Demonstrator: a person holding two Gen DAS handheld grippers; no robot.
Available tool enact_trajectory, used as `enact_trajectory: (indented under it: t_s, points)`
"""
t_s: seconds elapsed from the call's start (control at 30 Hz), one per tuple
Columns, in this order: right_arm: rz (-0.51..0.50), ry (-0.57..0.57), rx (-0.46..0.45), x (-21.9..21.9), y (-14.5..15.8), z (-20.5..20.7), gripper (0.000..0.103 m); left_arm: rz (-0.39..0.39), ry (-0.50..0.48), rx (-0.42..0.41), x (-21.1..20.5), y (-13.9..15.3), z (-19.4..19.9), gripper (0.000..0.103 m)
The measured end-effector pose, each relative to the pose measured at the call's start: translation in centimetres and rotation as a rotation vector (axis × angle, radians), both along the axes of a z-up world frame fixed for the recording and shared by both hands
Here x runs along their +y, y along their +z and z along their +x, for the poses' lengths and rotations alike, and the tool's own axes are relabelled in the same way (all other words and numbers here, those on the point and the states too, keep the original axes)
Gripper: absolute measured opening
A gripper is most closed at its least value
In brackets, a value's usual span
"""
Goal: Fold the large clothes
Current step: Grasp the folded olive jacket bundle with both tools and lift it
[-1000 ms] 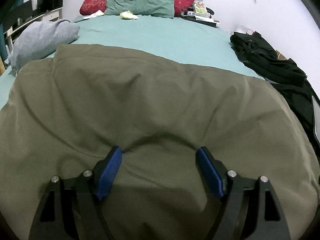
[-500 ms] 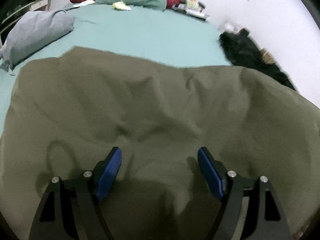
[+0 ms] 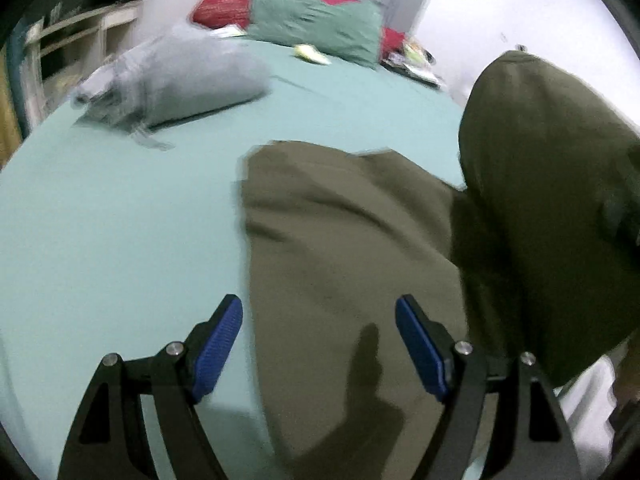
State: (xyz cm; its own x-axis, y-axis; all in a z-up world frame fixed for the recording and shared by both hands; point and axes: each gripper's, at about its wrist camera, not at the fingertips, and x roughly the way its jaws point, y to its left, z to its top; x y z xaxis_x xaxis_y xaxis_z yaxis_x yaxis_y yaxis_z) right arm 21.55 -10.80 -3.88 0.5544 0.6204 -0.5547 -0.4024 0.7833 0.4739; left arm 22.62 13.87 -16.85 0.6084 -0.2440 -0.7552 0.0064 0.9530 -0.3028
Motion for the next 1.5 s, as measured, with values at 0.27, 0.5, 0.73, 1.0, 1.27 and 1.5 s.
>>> enact_trajectory:
  t_s: [0.27, 0.5, 0.73, 1.0, 1.27, 1.5]
  points:
    - [-0.205, 0.254, 0.214, 13.8, -9.4, -0.7, 0.022, -0.13, 0.156, 0.046, 8.5, -1.6, -2.3, 0.079]
    - [-0.134, 0.379, 0.152, 15.4, -7.2, -3.1, 0.074, -0.299, 0.189, -0.103, 9.8, 1.4, -3.2, 0.079]
    - [-0.093, 0.22, -0.006, 4.0, -0.2, -7.0, 0.088, -0.455, -0.021, -0.196, 4.6, 3.8, -3.3, 0.085]
    - [-0.202, -0.046, 0.089, -6.2, -4.9, -4.0, 0.092, -0.182, -0.223, 0.063, -3.8, 0.2, -3.7, 0.087]
    - [-0.184, -0.013, 0.142, -2.7, -13.2, -1.7, 0.103, -0.076, 0.012, 0.123, 1.8, -0.9, -6.8, 0.089]
    - [-0.228, 0.036, 0.144, -2.5, -14.1, -0.9, 0.103, -0.142, -0.036, -0.027, 0.0, 3.4, -8.3, 0.089]
